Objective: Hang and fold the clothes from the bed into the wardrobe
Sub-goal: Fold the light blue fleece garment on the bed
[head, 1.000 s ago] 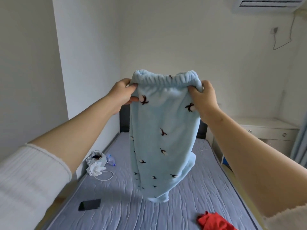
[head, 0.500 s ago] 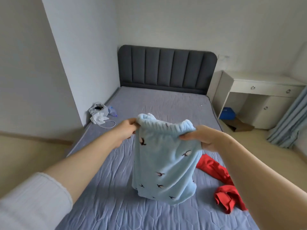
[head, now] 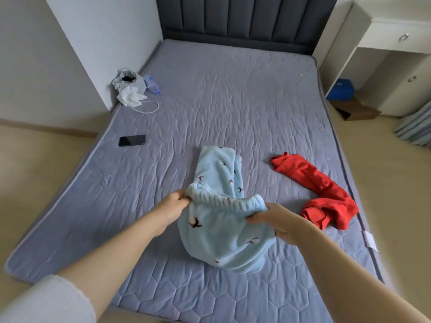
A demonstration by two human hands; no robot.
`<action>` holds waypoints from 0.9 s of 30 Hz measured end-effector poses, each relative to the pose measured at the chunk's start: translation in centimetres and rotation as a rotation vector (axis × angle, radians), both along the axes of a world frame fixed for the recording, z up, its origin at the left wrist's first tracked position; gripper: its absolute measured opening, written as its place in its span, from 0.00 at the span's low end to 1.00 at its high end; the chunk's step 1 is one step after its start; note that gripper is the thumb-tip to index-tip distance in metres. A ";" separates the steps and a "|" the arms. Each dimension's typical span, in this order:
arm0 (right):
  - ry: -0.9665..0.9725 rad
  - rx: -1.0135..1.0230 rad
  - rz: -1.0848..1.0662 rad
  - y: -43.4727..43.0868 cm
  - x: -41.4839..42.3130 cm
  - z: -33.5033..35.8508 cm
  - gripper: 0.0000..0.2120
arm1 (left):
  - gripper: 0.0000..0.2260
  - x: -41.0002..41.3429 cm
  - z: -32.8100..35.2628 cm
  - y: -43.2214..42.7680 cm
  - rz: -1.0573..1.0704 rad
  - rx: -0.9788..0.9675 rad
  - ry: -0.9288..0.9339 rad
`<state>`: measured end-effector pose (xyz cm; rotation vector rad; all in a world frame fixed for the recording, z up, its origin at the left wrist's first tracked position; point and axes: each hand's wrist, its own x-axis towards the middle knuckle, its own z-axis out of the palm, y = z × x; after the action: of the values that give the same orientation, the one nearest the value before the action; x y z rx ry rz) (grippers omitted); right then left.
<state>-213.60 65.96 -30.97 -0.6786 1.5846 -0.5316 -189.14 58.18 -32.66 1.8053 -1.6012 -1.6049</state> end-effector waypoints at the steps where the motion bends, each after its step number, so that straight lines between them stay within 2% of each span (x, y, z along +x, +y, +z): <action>1: -0.009 0.021 0.002 0.0 0.2 -1.0 0.16 | 0.12 0.2 -0.9 0.1 0.009 0.013 -0.017; 6: -0.016 0.114 -0.044 -0.4 1.2 -5.5 0.17 | 0.08 0.7 -5.0 -0.1 0.037 0.067 -0.066; 12: 0.049 0.182 -0.133 -1.6 2.4 -11.0 0.10 | 0.08 0.8 -9.9 -1.6 0.055 0.116 -0.134; 15: 0.107 0.087 -0.226 -4.9 1.6 -11.6 0.06 | 0.08 -0.6 -10.7 -4.8 0.067 0.086 -0.115; 18: 0.265 -0.107 -0.327 -11.3 0.2 -11.2 0.04 | 0.10 -3.8 -10.4 -11.0 0.100 -0.078 -0.183; 20: 0.339 -0.266 -0.427 -15.9 -0.8 -10.5 0.06 | 0.12 -6.2 -9.6 -15.8 0.129 -0.207 -0.178; 22: 0.298 -0.352 -0.504 -19.7 -1.5 -10.5 0.18 | 0.17 -8.0 -9.6 -20.0 0.107 -0.259 -0.141; 24: 0.336 -0.256 -0.498 -21.3 -1.9 -11.8 0.31 | 0.23 -8.6 -10.8 -22.0 0.016 -0.265 -0.312; 26: 0.413 -0.148 -0.404 -20.8 -1.7 -14.3 0.33 | 0.25 -8.2 -13.1 -21.4 -0.106 -0.254 -0.521; 27: 0.432 -0.106 -0.326 -19.8 -1.2 -15.9 0.33 | 0.24 -7.9 -14.6 -20.4 -0.161 -0.237 -0.548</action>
<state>-214.82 46.13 -46.86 -0.6453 2.1043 -0.7478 -197.02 37.83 -47.21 2.1394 -2.1047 -0.9531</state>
